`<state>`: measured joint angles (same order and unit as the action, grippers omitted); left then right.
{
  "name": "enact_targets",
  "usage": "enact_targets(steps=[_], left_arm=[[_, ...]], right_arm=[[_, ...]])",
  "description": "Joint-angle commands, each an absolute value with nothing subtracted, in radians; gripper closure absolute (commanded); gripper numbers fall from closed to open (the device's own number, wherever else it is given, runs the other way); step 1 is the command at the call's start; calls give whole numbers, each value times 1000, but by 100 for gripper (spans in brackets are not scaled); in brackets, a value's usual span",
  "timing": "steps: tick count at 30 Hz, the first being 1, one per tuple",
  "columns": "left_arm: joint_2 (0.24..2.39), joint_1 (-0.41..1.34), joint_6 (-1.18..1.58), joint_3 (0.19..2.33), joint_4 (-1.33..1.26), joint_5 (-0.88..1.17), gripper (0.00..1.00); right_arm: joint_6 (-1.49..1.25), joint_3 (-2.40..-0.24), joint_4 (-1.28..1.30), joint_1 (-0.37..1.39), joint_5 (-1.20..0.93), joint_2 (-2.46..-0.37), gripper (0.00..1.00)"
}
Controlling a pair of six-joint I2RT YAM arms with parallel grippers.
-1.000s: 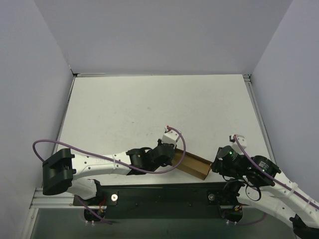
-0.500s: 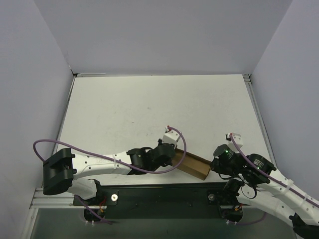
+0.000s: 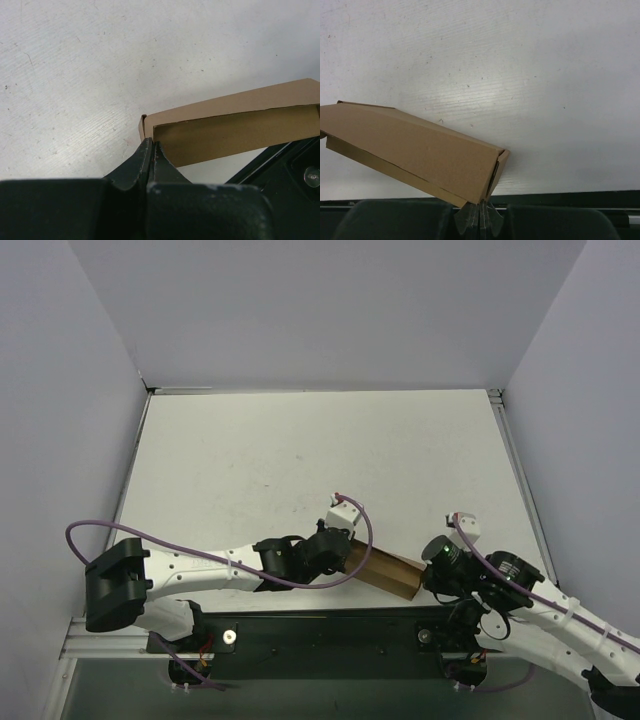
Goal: Fold the paper box
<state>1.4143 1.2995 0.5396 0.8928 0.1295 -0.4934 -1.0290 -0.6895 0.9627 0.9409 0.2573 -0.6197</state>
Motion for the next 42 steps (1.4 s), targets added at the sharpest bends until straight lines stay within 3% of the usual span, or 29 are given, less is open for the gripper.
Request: enact_targets(steps=[1, 42], left_arm=[[1437, 1310, 557, 844, 242, -376, 100], [1361, 1262, 776, 827, 15, -195, 100]], right_arm=[[-1071, -626, 992, 974, 278, -627, 100], [-1124, -561, 999, 1014, 308, -638, 100]])
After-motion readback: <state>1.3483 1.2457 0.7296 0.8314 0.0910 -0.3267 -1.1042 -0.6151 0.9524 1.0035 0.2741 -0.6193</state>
